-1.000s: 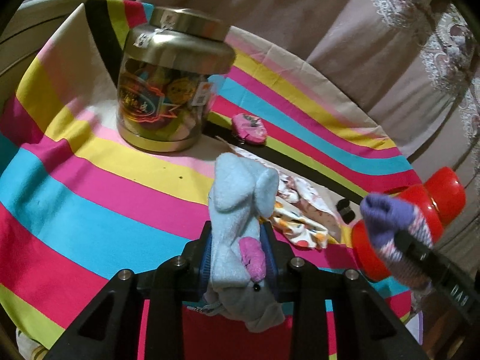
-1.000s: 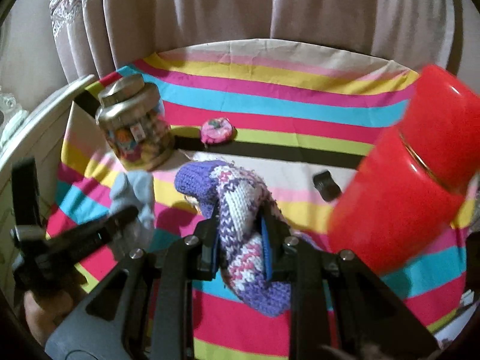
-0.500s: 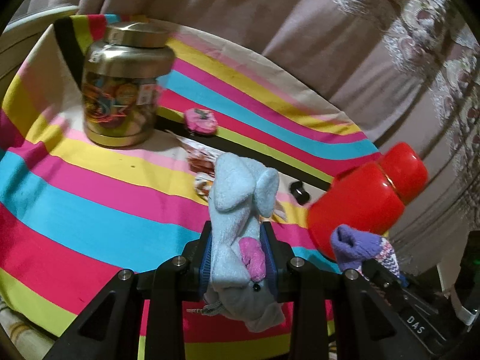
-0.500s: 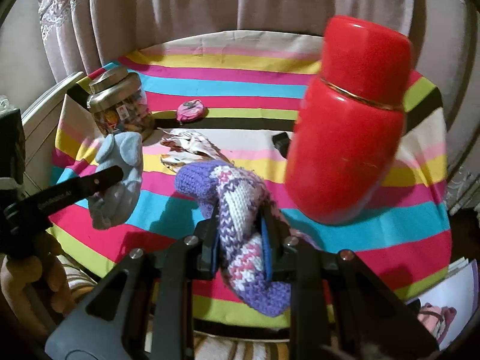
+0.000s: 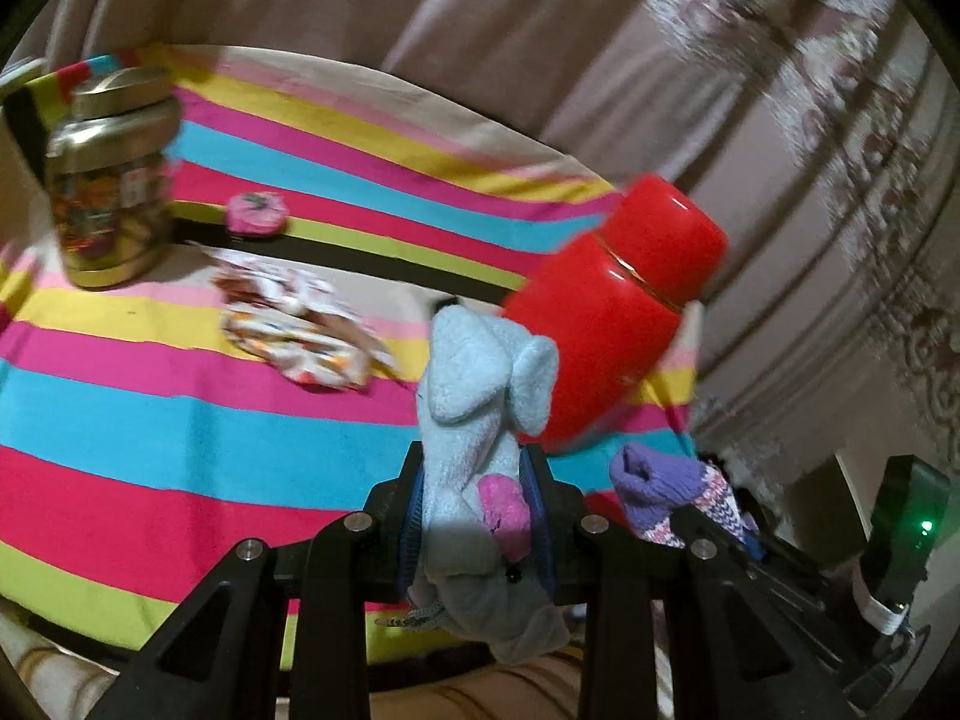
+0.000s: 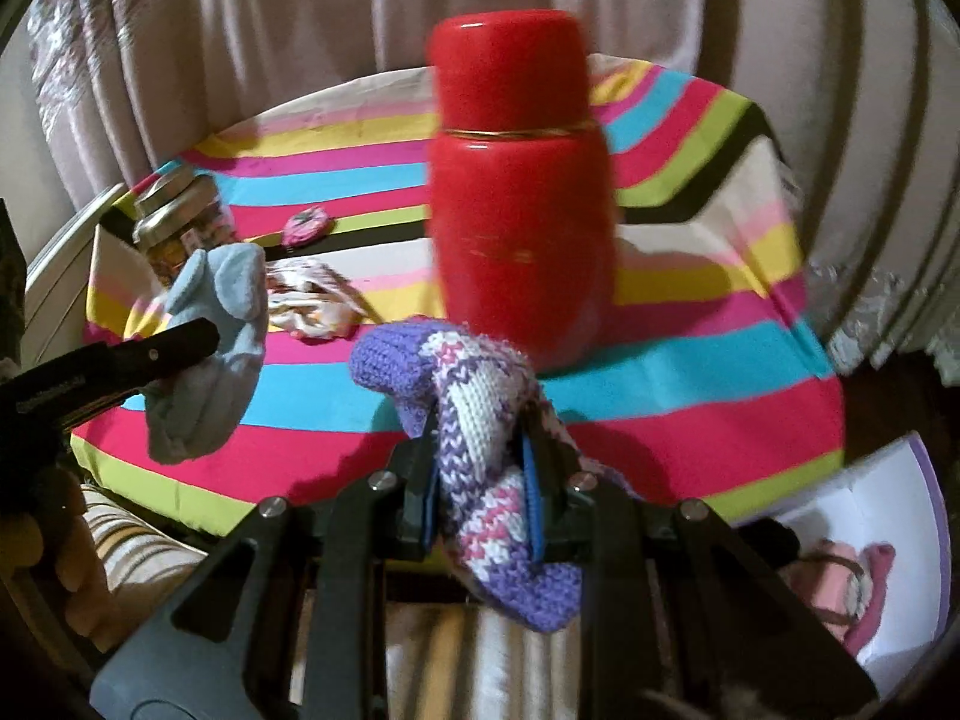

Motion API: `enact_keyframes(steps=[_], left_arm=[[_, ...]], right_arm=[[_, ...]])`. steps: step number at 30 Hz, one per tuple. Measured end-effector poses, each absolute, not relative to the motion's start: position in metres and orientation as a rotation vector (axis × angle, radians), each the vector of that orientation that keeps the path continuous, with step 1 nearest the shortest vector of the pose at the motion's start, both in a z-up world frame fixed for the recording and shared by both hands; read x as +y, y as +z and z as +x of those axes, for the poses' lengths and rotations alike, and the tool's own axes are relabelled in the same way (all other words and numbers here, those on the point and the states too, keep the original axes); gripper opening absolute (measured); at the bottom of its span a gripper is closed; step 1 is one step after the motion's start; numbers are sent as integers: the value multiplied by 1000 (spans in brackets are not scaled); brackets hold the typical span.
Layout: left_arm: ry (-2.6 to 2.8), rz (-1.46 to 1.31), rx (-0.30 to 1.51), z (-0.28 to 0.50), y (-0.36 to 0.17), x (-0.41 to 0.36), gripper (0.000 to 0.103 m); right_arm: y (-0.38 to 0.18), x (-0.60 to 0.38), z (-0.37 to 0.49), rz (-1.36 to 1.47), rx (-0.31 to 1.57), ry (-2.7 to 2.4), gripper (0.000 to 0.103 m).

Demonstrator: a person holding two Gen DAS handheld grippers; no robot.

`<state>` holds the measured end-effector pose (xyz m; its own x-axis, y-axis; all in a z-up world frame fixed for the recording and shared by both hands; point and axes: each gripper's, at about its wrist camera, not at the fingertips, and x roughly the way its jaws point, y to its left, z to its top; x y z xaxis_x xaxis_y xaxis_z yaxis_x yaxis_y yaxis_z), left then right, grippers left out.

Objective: Organize soft objects
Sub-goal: 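Carry the pig plush and purple glove over the box and open both tools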

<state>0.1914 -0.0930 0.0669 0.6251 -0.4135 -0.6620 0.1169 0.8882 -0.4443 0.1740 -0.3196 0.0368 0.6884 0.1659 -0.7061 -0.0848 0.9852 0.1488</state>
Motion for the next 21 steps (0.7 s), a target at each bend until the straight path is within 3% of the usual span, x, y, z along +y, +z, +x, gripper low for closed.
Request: enact_keyframes(steps=[21], left_arm=[[-674,-181,958,158,77,-277,32]], right_arm=[[28,-498,116,290,785,-189,26]])
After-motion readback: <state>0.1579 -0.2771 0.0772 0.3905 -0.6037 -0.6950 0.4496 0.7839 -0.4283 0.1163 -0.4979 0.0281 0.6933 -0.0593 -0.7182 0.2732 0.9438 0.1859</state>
